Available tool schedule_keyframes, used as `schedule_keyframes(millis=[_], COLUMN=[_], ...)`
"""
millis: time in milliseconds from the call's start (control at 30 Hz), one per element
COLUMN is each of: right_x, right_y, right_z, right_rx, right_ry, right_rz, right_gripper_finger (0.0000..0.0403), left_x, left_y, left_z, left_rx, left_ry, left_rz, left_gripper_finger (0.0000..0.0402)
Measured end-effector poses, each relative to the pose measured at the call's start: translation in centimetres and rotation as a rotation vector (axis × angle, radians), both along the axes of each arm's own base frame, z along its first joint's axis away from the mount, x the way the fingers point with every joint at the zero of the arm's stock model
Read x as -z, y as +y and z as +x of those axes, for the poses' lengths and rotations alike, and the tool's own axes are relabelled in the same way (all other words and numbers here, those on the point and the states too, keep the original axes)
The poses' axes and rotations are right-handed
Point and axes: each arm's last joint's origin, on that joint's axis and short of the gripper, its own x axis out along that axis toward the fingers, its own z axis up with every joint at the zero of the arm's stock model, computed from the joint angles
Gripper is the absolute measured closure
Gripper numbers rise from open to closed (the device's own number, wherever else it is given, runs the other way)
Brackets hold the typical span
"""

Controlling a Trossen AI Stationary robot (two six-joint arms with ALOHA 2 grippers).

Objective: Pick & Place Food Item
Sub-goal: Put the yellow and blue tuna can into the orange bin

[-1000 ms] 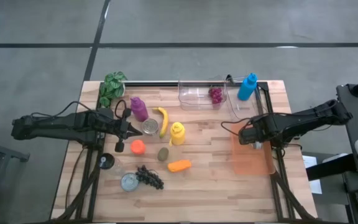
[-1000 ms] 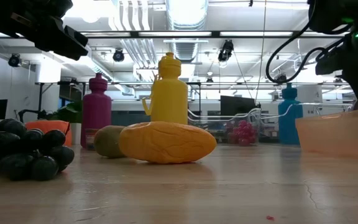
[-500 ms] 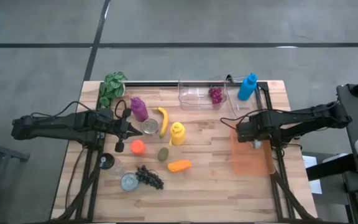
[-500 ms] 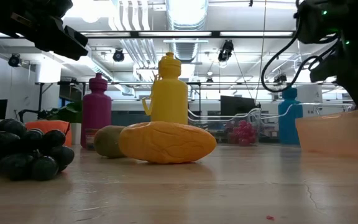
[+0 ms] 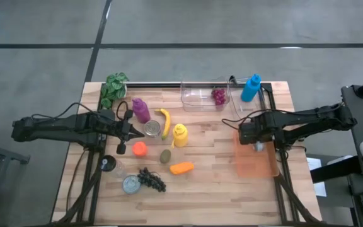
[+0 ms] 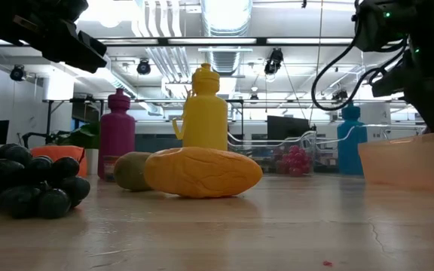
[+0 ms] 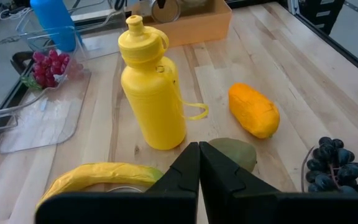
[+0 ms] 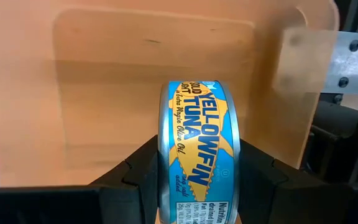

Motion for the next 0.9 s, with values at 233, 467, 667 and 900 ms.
schedule_keyframes(millis=[233,467,667,900], right_x=[0.04,0.07,0.08,0.25], right_y=[-0.06,-0.05,-0.05,-0.14], right_z=[-0.08,-0.06,-0.07,-0.46], right_rx=[0.013,0.006,0.006,0.017], right_ry=[0.007,0.010,0.011,0.048], right_rz=[-0.020,-0.019,-0.019,-0.053], right_gripper_finger=[0.0257,0.0257,0.0257,0.0257], left_x=[0.00,0.00,0.00,0.00], left_y=[0.00,0.00,0.00,0.00], left_z=[0.01,0.00,0.00,0.00], left_rx=[0.000,0.000,0.000,0.000], left_ry=[0.000,0.000,0.000,0.000], left_rz=[0.000,0.000,0.000,0.000], left_gripper_finger=[0.0391,0.0391,0.0391,0.0391])
